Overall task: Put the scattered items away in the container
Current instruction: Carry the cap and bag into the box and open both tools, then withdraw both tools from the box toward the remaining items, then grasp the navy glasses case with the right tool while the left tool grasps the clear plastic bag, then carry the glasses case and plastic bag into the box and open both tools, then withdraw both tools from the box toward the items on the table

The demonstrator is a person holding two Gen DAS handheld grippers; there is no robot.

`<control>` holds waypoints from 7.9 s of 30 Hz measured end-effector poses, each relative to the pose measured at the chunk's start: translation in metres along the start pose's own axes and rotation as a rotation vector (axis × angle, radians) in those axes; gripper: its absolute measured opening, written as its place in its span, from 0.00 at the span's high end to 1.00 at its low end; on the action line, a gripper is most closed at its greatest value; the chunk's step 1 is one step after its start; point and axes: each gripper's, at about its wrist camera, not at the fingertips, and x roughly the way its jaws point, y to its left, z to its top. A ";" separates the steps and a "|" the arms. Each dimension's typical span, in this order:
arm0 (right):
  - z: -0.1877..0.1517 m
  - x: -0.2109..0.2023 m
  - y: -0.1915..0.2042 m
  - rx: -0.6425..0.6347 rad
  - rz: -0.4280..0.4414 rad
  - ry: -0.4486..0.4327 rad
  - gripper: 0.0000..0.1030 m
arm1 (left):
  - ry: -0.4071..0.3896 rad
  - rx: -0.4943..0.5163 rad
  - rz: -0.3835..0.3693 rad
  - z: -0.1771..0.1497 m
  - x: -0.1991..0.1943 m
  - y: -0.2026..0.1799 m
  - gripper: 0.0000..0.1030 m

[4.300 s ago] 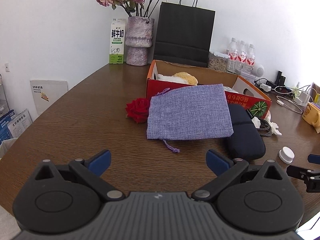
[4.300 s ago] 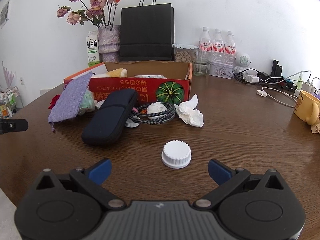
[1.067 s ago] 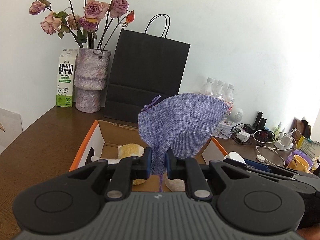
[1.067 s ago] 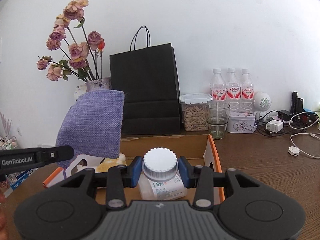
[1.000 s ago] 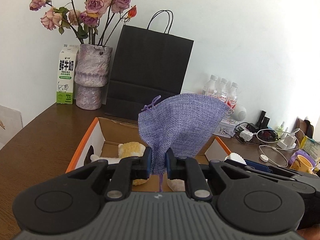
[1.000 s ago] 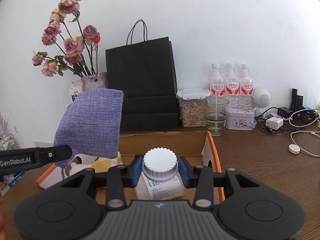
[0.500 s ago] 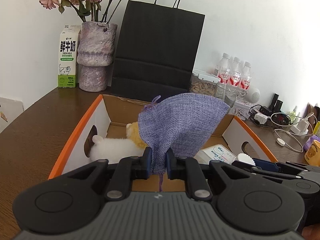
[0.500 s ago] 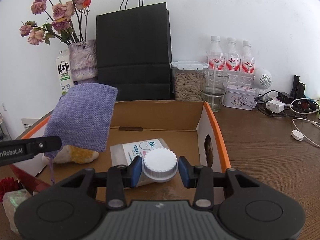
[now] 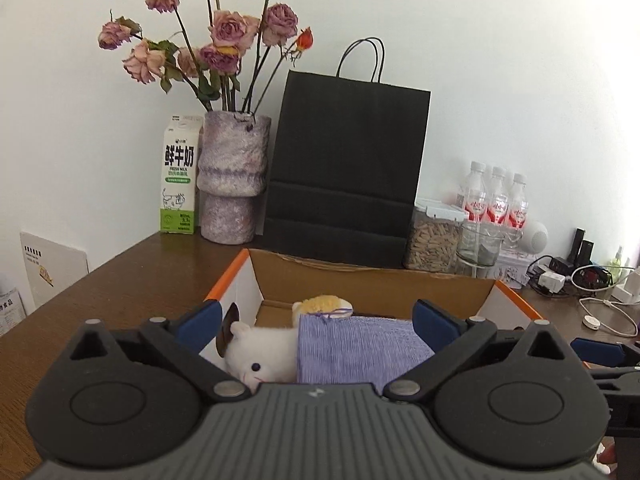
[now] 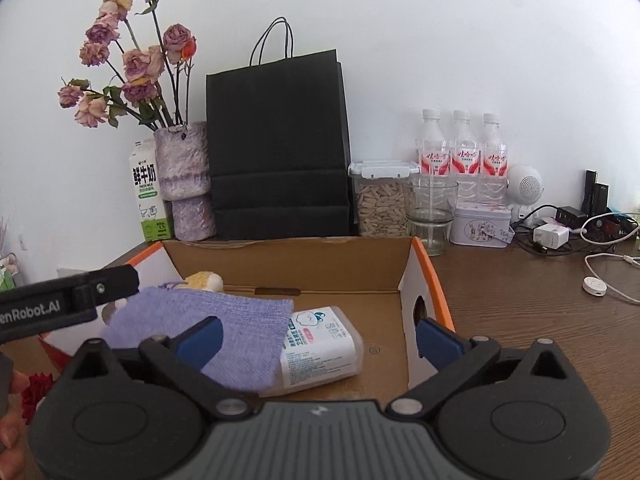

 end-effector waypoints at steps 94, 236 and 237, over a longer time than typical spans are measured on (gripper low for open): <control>-0.081 -0.108 0.051 -0.189 0.032 0.071 0.02 | -0.011 0.081 0.129 -0.062 -0.130 0.084 0.00; 0.066 0.007 0.006 -0.111 0.043 0.119 0.00 | 0.230 0.040 -0.094 0.065 0.045 -0.009 0.00; 0.064 0.002 0.006 -0.112 0.046 0.115 0.00 | 0.222 0.041 -0.094 0.064 0.039 -0.007 0.00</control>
